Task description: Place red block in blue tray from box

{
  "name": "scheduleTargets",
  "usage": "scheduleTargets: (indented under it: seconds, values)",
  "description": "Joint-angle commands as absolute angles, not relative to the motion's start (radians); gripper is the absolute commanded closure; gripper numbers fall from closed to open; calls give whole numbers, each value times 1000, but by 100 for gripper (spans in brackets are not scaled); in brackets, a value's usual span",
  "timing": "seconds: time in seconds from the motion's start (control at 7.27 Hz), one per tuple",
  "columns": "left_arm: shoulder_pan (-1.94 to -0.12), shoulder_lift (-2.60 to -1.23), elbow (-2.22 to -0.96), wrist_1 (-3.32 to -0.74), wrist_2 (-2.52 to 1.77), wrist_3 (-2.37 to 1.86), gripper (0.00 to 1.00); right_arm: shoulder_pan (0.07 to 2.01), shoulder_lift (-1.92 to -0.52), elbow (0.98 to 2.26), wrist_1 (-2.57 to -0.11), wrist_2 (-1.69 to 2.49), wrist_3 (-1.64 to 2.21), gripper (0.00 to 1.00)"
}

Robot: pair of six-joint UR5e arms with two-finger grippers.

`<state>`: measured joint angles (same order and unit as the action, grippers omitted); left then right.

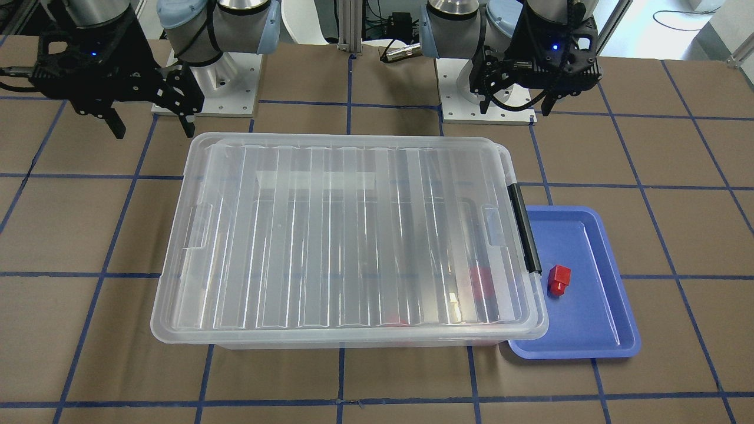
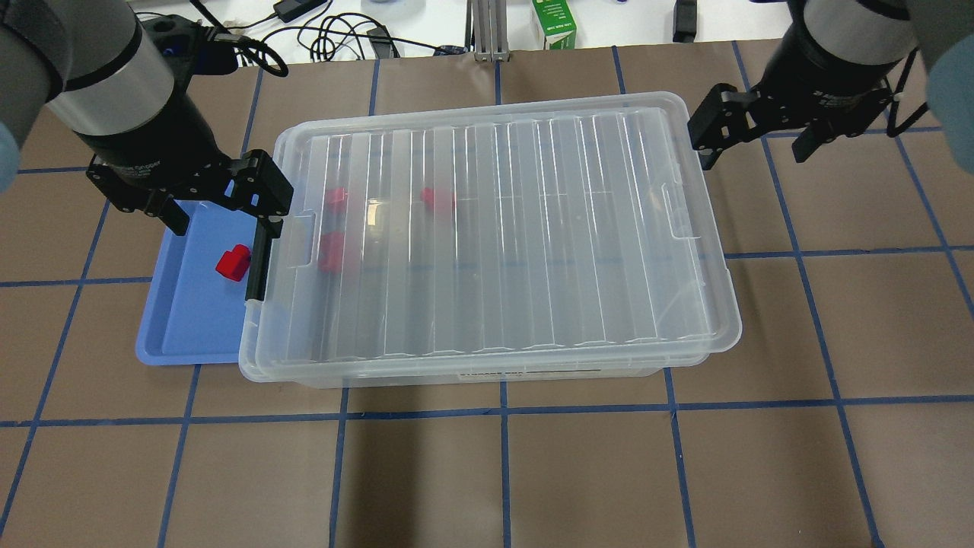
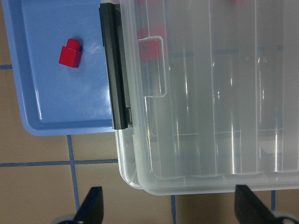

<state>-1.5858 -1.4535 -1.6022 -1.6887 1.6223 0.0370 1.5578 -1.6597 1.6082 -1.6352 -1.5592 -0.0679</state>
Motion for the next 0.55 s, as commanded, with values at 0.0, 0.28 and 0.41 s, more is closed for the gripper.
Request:
scheduleTargets:
  seconds: [0.0,0.28,0.41]
  values:
    - [-1589,-1448,-1600,-1687,1621,38,0,1588,-1660,1605,-1631,-1562,-54,0]
    - [-1572,-1468,-1601,-1677,1626,73,0,1588,-1658,1611,-1631,-1562,-55,0]
    - [-1569,-1468,-1617,-1674,1625,77,0,1588,-1657,1611,-1631,-1560,-55,0]
